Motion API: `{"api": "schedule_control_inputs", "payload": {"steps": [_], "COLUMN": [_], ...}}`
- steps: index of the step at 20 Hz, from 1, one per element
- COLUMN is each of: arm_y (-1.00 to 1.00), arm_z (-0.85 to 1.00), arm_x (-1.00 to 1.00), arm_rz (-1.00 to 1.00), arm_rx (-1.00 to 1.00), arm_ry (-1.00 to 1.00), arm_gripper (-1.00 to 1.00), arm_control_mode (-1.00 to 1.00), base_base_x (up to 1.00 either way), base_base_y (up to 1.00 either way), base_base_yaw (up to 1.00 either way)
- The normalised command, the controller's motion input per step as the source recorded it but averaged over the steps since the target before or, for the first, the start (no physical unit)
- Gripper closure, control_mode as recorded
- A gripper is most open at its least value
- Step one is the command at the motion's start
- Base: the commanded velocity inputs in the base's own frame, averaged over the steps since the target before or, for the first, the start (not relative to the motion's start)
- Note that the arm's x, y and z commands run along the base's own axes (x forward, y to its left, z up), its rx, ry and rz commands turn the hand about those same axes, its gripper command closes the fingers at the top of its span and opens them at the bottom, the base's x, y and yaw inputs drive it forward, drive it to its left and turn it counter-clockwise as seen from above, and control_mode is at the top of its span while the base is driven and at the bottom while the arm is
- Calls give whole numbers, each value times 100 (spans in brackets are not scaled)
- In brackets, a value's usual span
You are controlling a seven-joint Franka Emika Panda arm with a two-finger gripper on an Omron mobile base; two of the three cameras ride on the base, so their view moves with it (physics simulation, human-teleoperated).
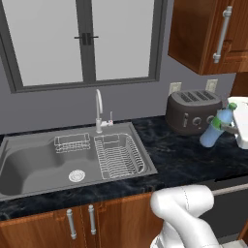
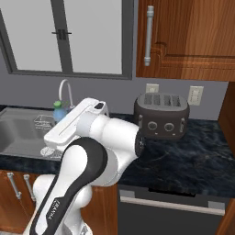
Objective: Take the bottled waters from the counter and place them in the freezer to freeze. Close the freezer door after placing the bottles.
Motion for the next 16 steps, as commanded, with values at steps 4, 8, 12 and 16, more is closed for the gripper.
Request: {"api": "schedule_control_inputs", "payload": {"steps": [4,8,12,16], "arm_y": [44,19,11,28], "arm_z": [-1,-1,0,0], "arm_x": [-1,-8,-26,-43], "arm_rz": [16,6,5,5], "arm_rx": [-4,-2,0,0], "arm_ry": [17,14,-1,-7], "arm_gripper": [100,100,100,100], "arm_control_mode": [-100,-100,-100,-100], "base_base_x": [0,0,0,0], "base_base_y": [0,0,0,0], "base_base_yaw": [0,0,0,0]}}
